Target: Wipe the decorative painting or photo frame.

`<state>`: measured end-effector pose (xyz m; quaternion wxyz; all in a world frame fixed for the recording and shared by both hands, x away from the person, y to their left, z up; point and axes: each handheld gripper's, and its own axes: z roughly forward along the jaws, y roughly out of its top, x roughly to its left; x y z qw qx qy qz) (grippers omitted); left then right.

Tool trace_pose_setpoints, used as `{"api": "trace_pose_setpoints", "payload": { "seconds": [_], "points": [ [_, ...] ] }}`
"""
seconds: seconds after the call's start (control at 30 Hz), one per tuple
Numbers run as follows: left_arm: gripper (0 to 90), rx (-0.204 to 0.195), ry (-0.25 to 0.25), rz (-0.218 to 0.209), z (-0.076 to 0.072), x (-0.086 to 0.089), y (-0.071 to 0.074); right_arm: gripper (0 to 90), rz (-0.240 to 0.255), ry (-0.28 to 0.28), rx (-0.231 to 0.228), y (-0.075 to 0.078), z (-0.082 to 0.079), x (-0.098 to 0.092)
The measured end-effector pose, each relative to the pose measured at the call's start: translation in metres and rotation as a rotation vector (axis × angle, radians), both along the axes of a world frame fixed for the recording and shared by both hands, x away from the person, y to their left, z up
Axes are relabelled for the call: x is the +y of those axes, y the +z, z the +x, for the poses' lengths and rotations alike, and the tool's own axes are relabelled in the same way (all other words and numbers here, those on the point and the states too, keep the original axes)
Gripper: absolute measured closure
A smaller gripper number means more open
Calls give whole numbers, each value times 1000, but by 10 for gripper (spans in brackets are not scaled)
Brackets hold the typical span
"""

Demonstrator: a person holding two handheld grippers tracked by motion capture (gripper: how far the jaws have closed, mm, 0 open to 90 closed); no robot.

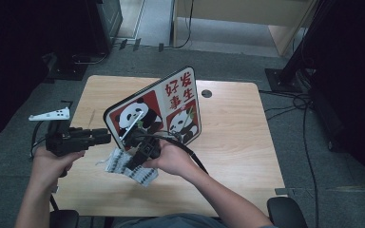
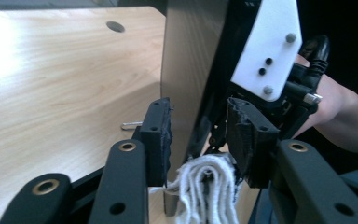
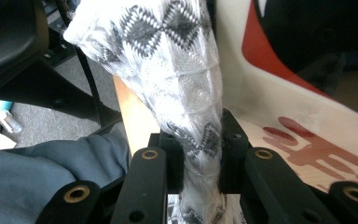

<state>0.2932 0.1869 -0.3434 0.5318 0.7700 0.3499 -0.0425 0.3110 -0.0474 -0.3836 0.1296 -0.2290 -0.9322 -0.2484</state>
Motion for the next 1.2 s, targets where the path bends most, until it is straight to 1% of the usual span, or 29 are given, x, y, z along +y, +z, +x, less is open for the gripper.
{"api": "trace_pose_setpoints", "payload": {
  "seconds": [0.1,0.27,0.33,0.4,0.5,0.57,0.83,0.97,1.07,1.2],
  "points": [
    [632,-5,-13,14,0,-6,-1,775,1,0,2,-2,0,0],
    [668,9,-26,20,2,-14,-3,773,12,-5,1,-6,0,-1],
    [685,11,-26,35,3,-16,-4,773,13,-9,5,-8,0,-1],
    [696,15,-29,33,3,-16,-5,773,15,-9,5,-11,-1,-1],
    [715,26,-23,25,4,-16,-6,772,15,-7,-9,-14,-2,-2],
    [723,29,-21,23,5,-16,-7,772,25,-3,-14,-17,-3,-3],
    [750,35,-25,43,5,-20,-9,771,46,-8,-19,-30,-6,-10],
    [755,35,-21,39,4,-20,-10,770,46,0,-23,-35,-7,-12],
    [756,35,-20,38,4,-19,-10,770,44,12,-42,-39,-9,-13],
    [756,35,-22,39,4,-19,-10,771,42,19,-47,-45,-10,-14]
  ]
}}
